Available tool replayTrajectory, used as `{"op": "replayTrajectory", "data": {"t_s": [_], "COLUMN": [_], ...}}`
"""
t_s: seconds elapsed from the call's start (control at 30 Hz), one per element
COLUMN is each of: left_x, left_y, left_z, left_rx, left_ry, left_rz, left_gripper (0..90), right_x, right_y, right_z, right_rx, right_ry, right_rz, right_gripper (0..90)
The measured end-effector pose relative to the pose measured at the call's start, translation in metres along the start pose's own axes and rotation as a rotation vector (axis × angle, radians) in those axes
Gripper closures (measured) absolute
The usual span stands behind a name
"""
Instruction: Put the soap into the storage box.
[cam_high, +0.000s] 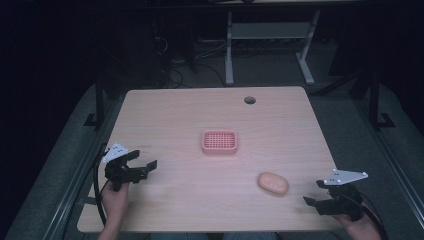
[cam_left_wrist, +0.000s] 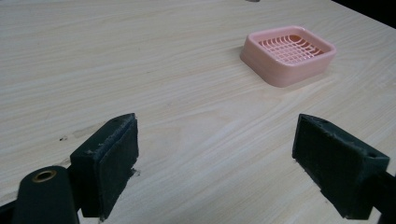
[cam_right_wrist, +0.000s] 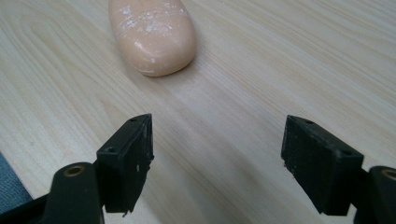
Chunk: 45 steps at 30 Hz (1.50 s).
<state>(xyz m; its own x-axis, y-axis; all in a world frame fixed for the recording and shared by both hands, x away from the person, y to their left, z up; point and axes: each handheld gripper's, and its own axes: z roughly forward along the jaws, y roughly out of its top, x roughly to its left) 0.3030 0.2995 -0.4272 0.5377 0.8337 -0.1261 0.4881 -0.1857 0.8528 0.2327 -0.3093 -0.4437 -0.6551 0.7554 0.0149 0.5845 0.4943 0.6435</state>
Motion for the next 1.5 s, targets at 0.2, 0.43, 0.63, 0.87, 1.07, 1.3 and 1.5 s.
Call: {"op": "replayTrajectory", "data": {"t_s": [0.2,0.43,0.63,0.87,1.07,1.3,1.5], "left_x": [0.0,-0.001,-0.001,-0.001,-0.002,-0.002,-0.001], "left_y": [0.0,0.0,0.0,0.0,-0.001,0.0,0.0], "left_z": [0.002,0.0,0.0,0.001,0.001,-0.001,-0.001], "left_rx": [0.008,0.003,0.002,0.01,0.007,0.005,-0.002], "left_ry": [0.002,-0.001,-0.003,-0.001,0.0,0.008,0.01], "left_rz": [0.008,0.01,0.008,0.008,0.009,0.014,0.005], "left_gripper": [14.2,14.2,14.2,14.2,14.2,14.2,14.2], "right_x": [0.001,0.004,0.007,0.007,0.01,0.012,0.017], "right_y": [0.001,0.007,0.014,0.024,0.037,0.049,0.06], "right_z": [0.001,0.002,0.001,0.001,0.0,0.001,0.006], "right_rx": [0.0,-0.005,0.0,-0.002,0.025,0.045,0.061], "right_ry": [0.006,0.012,0.015,0.021,0.02,0.026,0.033], "right_rz": [0.006,-0.024,-0.036,-0.057,-0.097,-0.135,-0.164], "right_gripper": [24.5,24.0,23.2,21.8,21.8,21.8,21.9]}}
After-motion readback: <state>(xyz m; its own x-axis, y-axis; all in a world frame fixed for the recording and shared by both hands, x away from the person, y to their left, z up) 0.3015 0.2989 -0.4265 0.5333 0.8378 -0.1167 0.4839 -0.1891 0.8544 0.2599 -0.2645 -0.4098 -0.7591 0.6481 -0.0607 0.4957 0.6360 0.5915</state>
